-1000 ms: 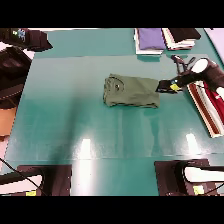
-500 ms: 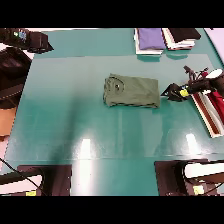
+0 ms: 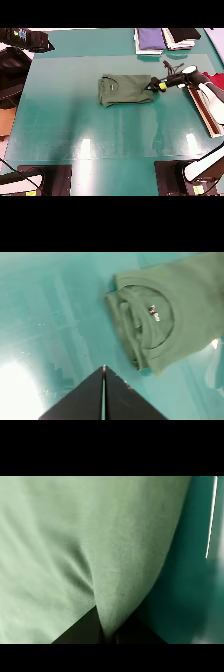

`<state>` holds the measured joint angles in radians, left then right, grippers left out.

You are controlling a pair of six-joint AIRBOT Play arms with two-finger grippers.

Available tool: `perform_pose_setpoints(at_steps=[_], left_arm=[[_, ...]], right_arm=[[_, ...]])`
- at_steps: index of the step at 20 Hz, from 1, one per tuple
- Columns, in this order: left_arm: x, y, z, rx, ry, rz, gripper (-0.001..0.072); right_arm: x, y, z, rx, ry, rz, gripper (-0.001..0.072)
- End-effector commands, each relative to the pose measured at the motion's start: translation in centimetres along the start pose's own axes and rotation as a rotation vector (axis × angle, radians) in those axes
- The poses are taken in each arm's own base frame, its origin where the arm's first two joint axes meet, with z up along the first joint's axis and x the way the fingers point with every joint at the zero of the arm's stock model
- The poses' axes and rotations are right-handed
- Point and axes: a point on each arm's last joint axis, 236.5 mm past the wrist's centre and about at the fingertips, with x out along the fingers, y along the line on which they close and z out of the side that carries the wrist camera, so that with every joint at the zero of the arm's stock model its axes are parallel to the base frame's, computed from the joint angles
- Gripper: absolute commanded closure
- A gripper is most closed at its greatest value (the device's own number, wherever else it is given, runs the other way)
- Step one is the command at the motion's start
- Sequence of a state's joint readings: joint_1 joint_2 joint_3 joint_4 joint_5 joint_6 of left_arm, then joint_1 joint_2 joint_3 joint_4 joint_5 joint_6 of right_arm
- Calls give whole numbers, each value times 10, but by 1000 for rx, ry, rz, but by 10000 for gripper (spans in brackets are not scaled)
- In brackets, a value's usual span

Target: Fold the shirts.

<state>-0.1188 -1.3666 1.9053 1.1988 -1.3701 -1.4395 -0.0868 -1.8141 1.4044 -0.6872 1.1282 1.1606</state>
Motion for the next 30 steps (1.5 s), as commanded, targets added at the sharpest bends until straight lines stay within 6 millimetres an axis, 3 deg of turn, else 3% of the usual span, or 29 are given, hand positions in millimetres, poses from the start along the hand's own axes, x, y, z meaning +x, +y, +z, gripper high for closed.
perform_pose_setpoints(at_steps=[1,2,4,6,8,10,13,17,20,22,26,30], left_arm=[[0,-3,1,-4,-3,-15,688],[1,-8,1,-2,-3,-27,687],[3,-19,1,16,-1,-44,687],[7,-40,3,48,-12,-75,687],[11,-63,5,81,-26,-109,687],[14,-85,5,112,-34,-142,687],[16,-111,3,147,-37,-183,687],[16,-130,2,171,-43,-213,687],[16,-130,2,170,-44,-215,686],[17,-130,2,169,-43,-215,687],[17,-130,2,170,-44,-215,686],[17,-130,2,171,-43,-215,686]], right_arm=[[2,30,32,-177,-69,-40,697],[-12,34,45,-207,-113,-78,697],[-66,36,78,-250,-226,-177,697],[-133,29,104,-265,-345,-280,697],[-216,4,123,-218,-481,-416,697],[-285,-22,126,-166,-574,-489,697],[-358,-68,116,-48,-664,-548,697],[-408,-114,96,70,-726,-588,697],[-423,-120,92,103,-766,-565,697],[-432,-113,96,96,-804,-554,697],[-474,-75,101,26,-944,-596,697],[-504,-48,79,3,-985,-625,697]])
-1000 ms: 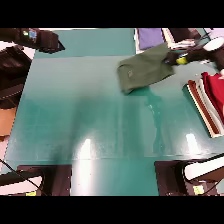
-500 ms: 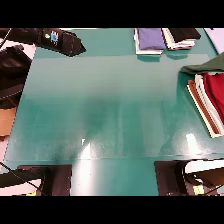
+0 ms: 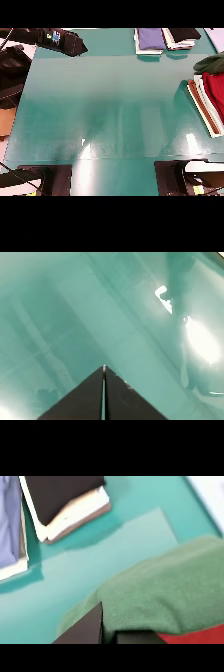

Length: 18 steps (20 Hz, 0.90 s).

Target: Fold the shirts.

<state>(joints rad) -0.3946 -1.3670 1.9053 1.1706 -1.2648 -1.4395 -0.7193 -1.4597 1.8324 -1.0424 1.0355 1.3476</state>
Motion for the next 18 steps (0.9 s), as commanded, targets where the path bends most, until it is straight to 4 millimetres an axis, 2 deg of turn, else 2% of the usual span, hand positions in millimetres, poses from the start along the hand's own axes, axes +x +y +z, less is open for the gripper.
perform_pose_setpoints(at_steps=[1,3,7,8,11,14,15,17,18], left_arm=[[0,0,0,2,0,0,686],[0,0,-1,9,2,0,686],[0,0,-1,10,4,0,686],[0,0,-1,22,5,0,686],[0,0,-1,46,4,0,686],[0,0,-3,53,13,-2,686],[0,-1,-4,53,15,-3,686],[0,-1,-4,53,17,-3,686],[0,-1,-4,53,17,-3,686]], right_arm=[[-35,1,11,-13,-32,-16,697],[-49,-7,4,-4,2,-30,697],[-74,-40,-29,53,113,-84,697],[-80,-54,-43,82,140,-112,697],[-103,-108,-107,127,277,-287,697],[-125,-147,-172,174,405,-418,692],[-130,-156,-194,190,451,-449,651],[-137,-169,-227,230,514,-485,302],[-141,-175,-238,250,535,-497,204]])
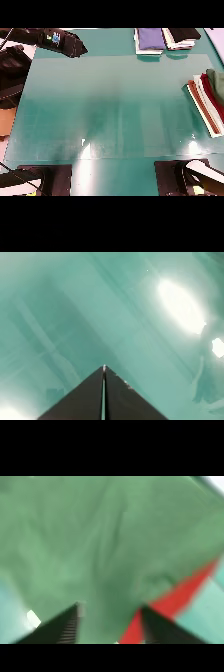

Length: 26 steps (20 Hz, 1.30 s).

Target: Fold the shirts.

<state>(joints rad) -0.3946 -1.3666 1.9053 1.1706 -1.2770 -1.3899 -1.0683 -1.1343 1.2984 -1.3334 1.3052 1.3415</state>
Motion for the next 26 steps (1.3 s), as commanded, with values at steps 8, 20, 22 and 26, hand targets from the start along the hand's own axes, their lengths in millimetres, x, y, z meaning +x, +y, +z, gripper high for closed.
perform_pose_setpoints(at_steps=[8,20,22,26], left_arm=[[0,0,1,3,-2,0,686],[0,0,0,4,-2,2,685],[0,0,3,3,-12,1,685],[0,0,3,3,-12,1,686]], right_arm=[[-34,79,39,-57,-161,199,134],[-121,399,-118,-803,-71,765,482],[-133,416,-148,-874,-47,813,696],[-149,434,-181,-955,-30,868,695]])
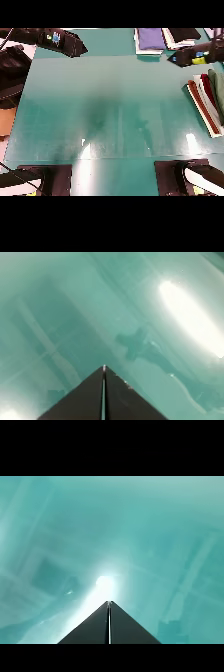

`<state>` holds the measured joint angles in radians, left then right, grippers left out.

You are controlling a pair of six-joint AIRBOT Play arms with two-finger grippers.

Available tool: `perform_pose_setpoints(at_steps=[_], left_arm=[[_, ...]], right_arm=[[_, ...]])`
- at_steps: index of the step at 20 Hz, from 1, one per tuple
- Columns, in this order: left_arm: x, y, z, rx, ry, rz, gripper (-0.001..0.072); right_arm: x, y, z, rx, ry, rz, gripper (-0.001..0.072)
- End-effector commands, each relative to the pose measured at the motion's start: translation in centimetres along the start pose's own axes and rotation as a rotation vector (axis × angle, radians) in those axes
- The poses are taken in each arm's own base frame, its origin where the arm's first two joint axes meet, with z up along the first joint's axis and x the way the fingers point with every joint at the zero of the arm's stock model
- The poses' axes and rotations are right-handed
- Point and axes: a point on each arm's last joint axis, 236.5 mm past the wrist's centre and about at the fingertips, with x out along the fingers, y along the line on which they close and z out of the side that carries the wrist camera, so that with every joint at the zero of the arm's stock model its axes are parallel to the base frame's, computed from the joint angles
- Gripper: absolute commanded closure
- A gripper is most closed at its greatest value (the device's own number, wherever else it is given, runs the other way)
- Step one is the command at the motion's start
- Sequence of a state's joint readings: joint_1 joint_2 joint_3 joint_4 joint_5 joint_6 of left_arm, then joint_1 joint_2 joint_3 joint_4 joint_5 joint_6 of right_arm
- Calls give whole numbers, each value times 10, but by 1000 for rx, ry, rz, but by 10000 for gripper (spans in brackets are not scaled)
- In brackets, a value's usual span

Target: Fold the shirts.

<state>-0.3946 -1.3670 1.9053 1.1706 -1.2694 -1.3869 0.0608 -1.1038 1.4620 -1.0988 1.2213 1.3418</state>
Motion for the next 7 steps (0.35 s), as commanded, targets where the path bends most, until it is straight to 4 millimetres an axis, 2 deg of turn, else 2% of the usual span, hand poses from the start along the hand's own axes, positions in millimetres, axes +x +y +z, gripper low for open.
perform_pose_setpoints(at_steps=[1,7], left_arm=[[0,0,1,0,-5,0,685],[0,0,1,0,-5,0,685]], right_arm=[[9,36,-3,-64,12,61,695],[8,35,-2,-62,10,59,695]])
